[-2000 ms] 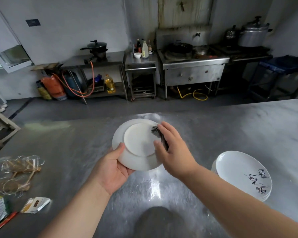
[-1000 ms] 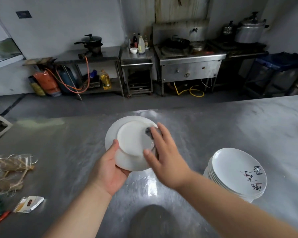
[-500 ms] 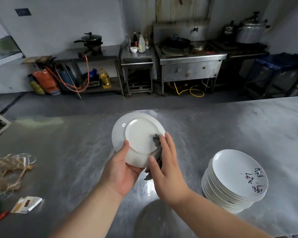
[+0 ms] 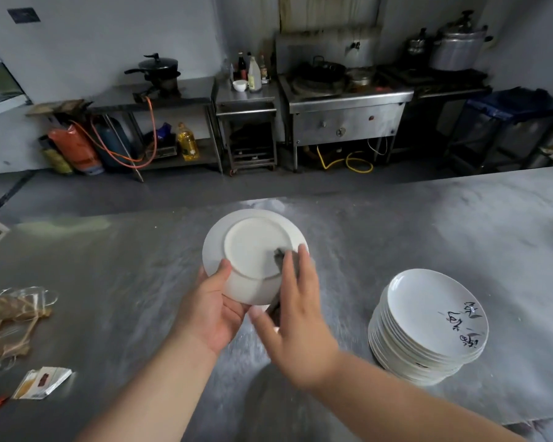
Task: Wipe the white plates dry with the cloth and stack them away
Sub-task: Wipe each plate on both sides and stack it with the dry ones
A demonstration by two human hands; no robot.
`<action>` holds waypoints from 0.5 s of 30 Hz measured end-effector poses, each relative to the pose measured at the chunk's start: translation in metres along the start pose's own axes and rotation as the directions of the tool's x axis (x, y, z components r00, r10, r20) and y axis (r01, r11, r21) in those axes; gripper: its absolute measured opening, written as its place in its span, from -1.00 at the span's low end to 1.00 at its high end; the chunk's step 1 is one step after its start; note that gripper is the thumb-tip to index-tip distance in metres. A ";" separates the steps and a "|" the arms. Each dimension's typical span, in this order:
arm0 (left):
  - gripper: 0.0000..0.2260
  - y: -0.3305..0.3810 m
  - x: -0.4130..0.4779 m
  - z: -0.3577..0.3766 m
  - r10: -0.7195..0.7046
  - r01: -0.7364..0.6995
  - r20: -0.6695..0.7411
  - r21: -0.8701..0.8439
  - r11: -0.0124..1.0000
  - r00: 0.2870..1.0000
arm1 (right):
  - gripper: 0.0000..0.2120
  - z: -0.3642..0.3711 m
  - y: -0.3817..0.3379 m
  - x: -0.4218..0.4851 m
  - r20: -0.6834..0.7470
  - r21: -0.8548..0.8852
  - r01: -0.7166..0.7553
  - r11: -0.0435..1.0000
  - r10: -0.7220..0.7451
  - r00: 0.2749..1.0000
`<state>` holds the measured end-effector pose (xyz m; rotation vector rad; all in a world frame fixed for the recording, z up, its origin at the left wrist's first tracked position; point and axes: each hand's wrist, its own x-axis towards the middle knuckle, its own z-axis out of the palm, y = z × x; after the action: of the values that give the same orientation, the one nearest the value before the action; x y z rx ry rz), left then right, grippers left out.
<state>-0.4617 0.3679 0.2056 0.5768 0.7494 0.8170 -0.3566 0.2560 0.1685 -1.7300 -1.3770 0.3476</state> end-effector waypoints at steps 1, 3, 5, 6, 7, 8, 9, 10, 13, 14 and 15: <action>-0.69 -0.003 0.001 0.001 -0.001 0.001 -0.007 -0.011 1.000 1.000 | -0.07 0.007 0.001 -0.009 0.026 -0.026 0.017 1.000 -0.016 1.000; -0.71 -0.006 0.004 0.001 0.007 -0.007 -0.007 -0.018 1.000 1.000 | -0.07 0.004 0.011 -0.001 0.019 -0.049 0.017 0.999 -0.016 1.000; -0.69 -0.007 0.007 0.001 0.011 -0.011 -0.004 -0.006 1.000 1.000 | -0.08 -0.011 0.025 0.026 0.006 -0.006 -0.122 0.993 0.122 0.993; -0.68 -0.009 0.007 0.000 0.005 -0.005 -0.011 -0.005 1.000 1.000 | -0.08 -0.019 0.030 0.041 0.023 0.030 -0.224 0.974 0.224 0.974; -0.67 -0.010 0.009 -0.002 -0.004 0.003 -0.025 -0.010 1.000 1.000 | -0.08 -0.024 0.033 0.051 0.060 0.041 -0.289 0.957 0.286 0.956; -0.67 -0.012 0.009 -0.004 -0.013 0.013 -0.045 -0.022 1.000 0.999 | -0.08 -0.025 0.033 0.054 0.082 0.017 -0.292 0.956 0.290 0.954; -0.68 -0.014 0.011 -0.006 -0.022 0.019 -0.070 -0.034 0.999 0.997 | -0.09 -0.021 0.028 0.051 0.090 -0.020 -0.253 0.967 0.253 0.963; -0.69 -0.017 0.012 -0.009 -0.029 0.025 -0.096 -0.040 0.999 0.995 | -0.07 -0.013 0.022 0.042 0.089 -0.059 -0.194 0.979 0.199 0.976; -0.76 -0.025 0.017 -0.020 -0.082 0.080 -0.168 -0.021 0.997 0.982 | 0.10 0.017 0.003 0.000 0.222 -0.110 -0.176 0.978 0.197 0.955; -0.79 -0.027 0.019 -0.026 -0.107 0.108 -0.201 -0.007 0.994 0.974 | 0.06 0.024 0.002 -0.010 0.258 -0.122 -0.174 0.977 0.201 0.945; -0.79 -0.029 0.022 -0.032 -0.129 0.131 -0.227 -0.004 0.991 0.965 | -0.02 0.028 0.001 -0.014 0.267 -0.114 -0.167 0.979 0.192 0.944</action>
<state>-0.4642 0.3746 0.1573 0.4427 0.9916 0.7645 -0.3801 0.2559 0.1472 -1.9444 -1.4516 0.6596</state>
